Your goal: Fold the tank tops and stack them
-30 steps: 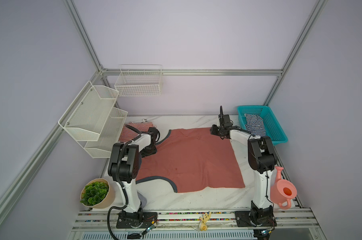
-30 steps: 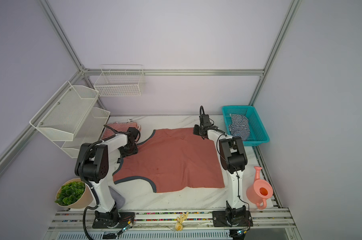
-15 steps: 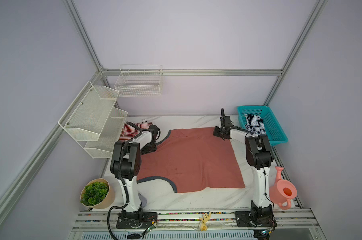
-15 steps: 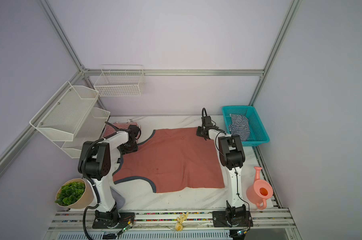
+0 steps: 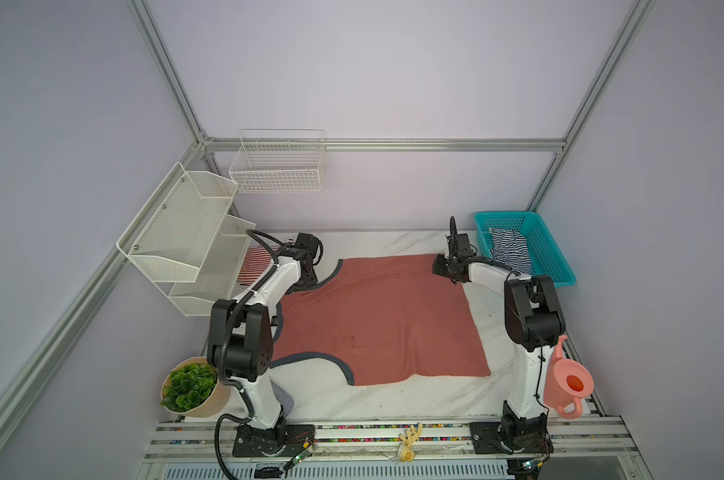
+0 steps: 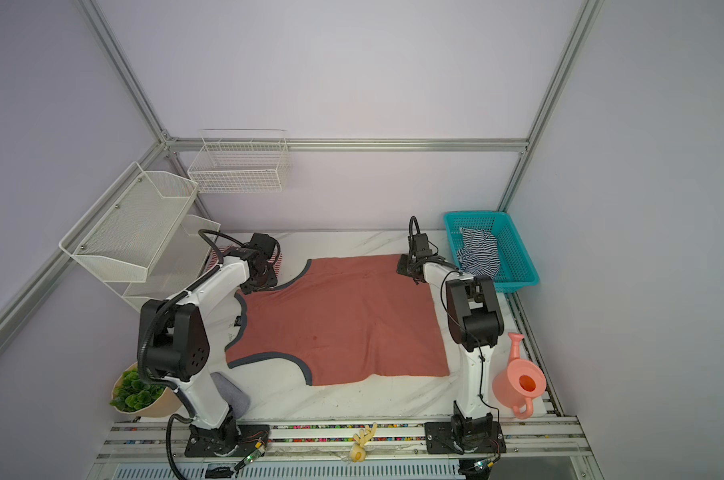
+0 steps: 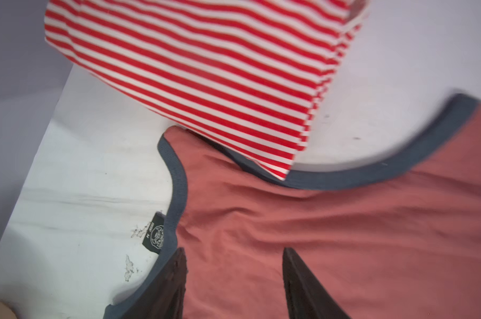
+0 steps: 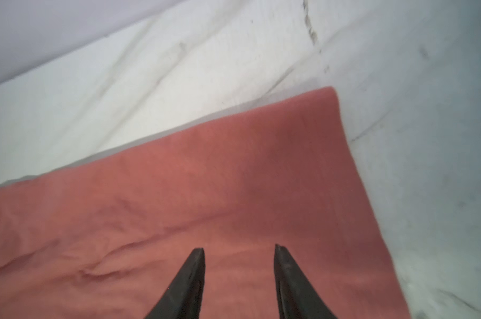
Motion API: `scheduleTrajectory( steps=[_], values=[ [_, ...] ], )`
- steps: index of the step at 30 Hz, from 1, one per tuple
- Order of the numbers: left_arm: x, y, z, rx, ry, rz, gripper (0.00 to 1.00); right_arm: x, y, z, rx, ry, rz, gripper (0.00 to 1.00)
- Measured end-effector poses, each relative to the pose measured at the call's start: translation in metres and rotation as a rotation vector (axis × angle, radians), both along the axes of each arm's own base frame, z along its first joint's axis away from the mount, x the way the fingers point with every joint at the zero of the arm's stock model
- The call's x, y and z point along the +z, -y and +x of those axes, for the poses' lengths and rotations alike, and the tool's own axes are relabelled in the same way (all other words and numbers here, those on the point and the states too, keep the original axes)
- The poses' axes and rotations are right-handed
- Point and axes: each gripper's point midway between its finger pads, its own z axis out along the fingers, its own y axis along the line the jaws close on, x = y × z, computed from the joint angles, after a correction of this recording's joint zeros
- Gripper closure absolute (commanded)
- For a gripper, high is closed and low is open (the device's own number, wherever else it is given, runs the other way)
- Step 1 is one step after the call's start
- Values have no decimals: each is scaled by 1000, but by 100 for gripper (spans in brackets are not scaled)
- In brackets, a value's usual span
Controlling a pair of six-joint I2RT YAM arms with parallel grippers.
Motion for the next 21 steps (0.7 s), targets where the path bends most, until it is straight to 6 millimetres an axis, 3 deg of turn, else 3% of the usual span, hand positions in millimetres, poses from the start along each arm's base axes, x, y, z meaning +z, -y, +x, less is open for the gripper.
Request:
scheduleTrajectory(
  steps=[5,8,10,13,17,21],
  values=[
    [51,62,-13,-168,120,-86,42,103,-1,-33,-1,184,19,51],
    [71,97,-32,-271,168,-151,42,137,-15,-66,15,242,9,47],
    [69,111,-51,-321,159,-194,42,133,-30,-91,43,221,-2,47],
    [45,127,-88,-378,89,-246,41,97,-47,-134,84,105,-32,47],
    [8,151,-135,-447,-37,-292,40,41,-36,-196,72,-91,-99,47],
    [-13,179,-169,-526,-124,-327,37,26,-22,-239,23,-192,-131,47]
  ],
)
